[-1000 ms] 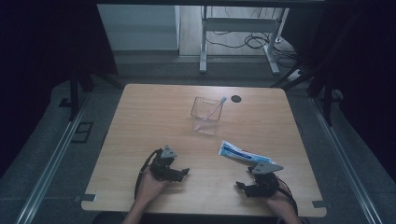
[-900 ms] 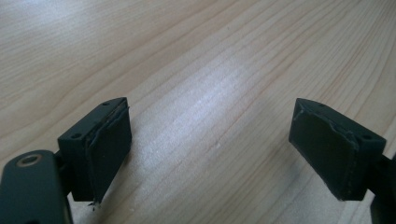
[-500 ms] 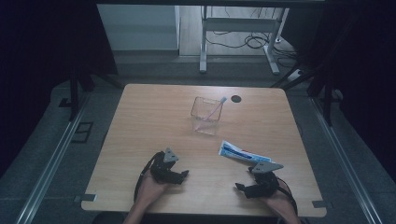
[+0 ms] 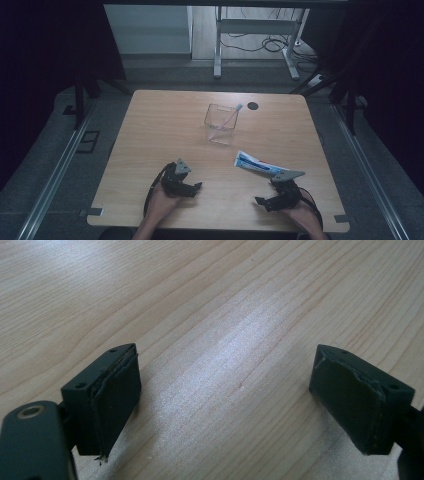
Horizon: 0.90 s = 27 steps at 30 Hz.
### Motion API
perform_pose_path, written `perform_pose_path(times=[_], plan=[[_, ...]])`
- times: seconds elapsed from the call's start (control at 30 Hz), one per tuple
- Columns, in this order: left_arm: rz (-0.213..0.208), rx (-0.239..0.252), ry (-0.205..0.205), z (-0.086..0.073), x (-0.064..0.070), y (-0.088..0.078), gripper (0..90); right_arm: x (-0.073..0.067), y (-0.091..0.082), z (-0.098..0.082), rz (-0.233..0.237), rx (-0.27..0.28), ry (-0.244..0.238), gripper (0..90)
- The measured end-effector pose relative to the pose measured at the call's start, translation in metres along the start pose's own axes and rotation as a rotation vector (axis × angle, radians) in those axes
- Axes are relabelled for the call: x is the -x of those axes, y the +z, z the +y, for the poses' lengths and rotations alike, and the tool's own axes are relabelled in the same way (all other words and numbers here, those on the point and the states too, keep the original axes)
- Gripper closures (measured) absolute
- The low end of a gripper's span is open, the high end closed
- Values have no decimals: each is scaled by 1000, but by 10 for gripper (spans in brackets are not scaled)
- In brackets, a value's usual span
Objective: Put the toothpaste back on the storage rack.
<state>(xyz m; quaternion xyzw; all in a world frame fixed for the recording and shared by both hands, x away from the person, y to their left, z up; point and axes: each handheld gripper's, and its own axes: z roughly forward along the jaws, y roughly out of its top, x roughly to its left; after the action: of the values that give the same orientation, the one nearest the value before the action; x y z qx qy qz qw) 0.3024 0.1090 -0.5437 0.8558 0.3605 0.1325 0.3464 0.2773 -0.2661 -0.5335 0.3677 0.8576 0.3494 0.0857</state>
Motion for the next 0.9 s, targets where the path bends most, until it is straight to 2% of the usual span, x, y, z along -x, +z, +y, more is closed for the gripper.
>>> perform_pose_path(times=[0.13, 0.23, 0.33, 0.43, 0.53, 0.67, 0.73, 0.8, 0.9], plan=[[0, 0, 0, 0, 0, 0, 133, 2, -4, 1, 2, -8, 18, 46], [0, 0, 0, 0, 0, 0, 134, 5, -12, 4, 25, -38, 42, 66], [4, 1, -3, 0, 0, 0, 134, 5, -18, 8, 8, -71, 35, 99], [5, 1, -4, 0, 0, 0, 134, 8, -26, 14, 8, -56, 29, 137], [5, 1, -4, 0, 0, 0, 134, 10, -31, 19, 1, -59, 14, 146], [5, 1, -5, 0, 0, 0, 134, 14, -40, 32, -37, -90, -41, 183], [5, 0, -4, 0, 0, 0, 134, 15, -41, 35, -45, -102, -50, 189], [4, 0, -6, 0, 0, 0, 134, 20, -41, 42, -78, -135, -86, 217], [4, 0, -7, 0, 0, 0, 134, 28, -38, 49, -98, -165, -95, 248]])
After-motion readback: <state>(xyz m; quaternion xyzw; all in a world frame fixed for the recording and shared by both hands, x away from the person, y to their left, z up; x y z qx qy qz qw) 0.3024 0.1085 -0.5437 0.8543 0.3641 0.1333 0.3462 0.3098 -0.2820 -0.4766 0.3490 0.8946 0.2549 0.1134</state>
